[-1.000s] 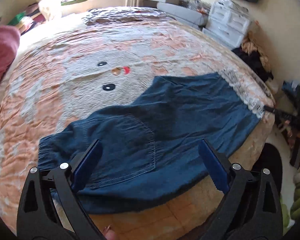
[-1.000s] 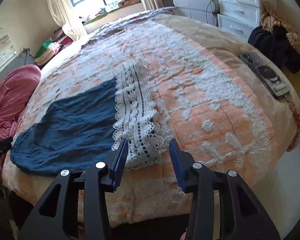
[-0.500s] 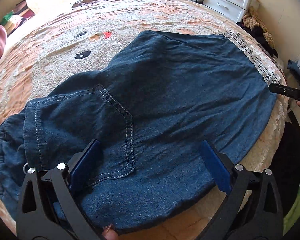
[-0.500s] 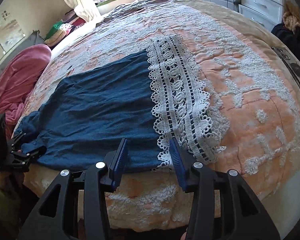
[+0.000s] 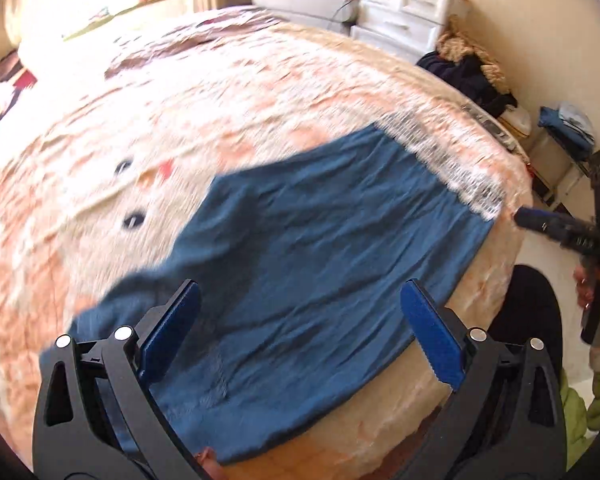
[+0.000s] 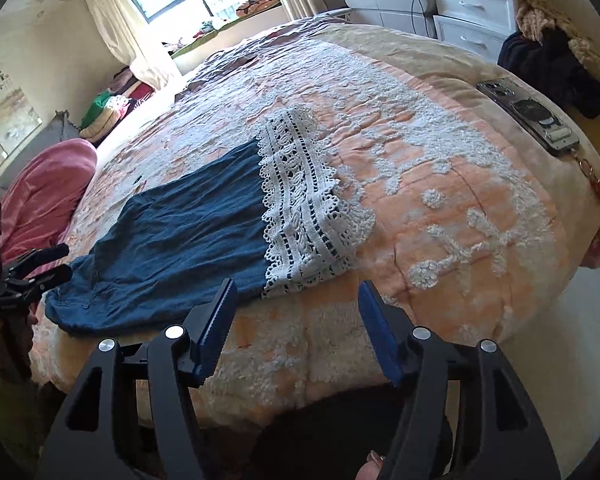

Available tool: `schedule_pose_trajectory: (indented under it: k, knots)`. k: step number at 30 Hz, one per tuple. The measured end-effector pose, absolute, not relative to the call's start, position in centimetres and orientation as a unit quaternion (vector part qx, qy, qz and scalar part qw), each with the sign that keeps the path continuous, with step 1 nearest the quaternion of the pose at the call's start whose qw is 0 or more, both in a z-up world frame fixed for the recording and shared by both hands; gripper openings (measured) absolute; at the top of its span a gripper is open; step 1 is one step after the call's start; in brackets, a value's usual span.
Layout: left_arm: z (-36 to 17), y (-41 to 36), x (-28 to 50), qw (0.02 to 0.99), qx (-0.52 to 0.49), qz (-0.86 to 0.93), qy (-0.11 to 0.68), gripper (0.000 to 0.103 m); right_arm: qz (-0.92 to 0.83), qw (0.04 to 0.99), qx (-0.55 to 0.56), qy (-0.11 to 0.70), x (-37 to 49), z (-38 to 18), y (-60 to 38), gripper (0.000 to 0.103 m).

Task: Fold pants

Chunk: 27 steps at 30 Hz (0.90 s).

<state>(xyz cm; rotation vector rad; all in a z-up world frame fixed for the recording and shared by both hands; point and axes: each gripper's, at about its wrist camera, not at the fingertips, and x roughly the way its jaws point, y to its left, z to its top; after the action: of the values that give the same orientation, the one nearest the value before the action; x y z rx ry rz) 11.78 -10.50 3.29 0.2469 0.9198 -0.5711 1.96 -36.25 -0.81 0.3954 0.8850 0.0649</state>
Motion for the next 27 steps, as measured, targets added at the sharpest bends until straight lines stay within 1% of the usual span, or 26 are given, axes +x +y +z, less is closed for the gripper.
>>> schedule_pose_trajectory:
  k: [3,8,15,17,20,22,25,26,27]
  knots:
    - [4.1,-14.2,13.9,0.844,0.143,-0.292,0.426,0.094,0.036,0.878,0.226,0.421,2.1,-1.4,-36.7,0.062]
    - [4.5,-20.2,18.2,0.825,0.147,-0.339,0.428,0.094,0.021,0.863,0.271,0.425,3.2,-2.3,-37.2,0.062]
    - [1.9,-27.7,23.5,0.797,0.176,-0.372,0.443,0.094,0.02,0.857,0.287,0.428,4.6,-3.0,-37.6,0.063]
    - [1.0,-29.1,24.8,0.784,0.18,-0.386,0.452,0.094,0.024,0.859,0.293,0.419,4.7,-2.9,-37.7,0.061]
    - [0.1,-30.7,26.4,0.768,0.17,-0.415,0.458,0.094,0.033,0.865,0.292,0.406,4.7,-2.6,-37.7,0.061]
    - [-0.5,-31.4,27.5,0.754,0.153,-0.437,0.466,0.094,0.033,0.862,0.292,0.414,5.1,-3.1,-37.9,0.061]
    - [-1.7,-32.5,28.3,0.735,0.151,-0.458,0.476,0.092,0.033,0.856,0.303,0.418,5.7,-3.6,-38.2,0.059]
    - [-2.1,-32.8,28.5,0.726,0.145,-0.469,0.482,0.088,0.034,0.858,0.298,0.417,5.8,-3.6,-38.2,0.055]
    - [-2.4,-33.0,28.6,0.719,0.14,-0.475,0.487,0.083,0.035,0.86,0.293,0.416,5.9,-3.5,-38.1,0.048]
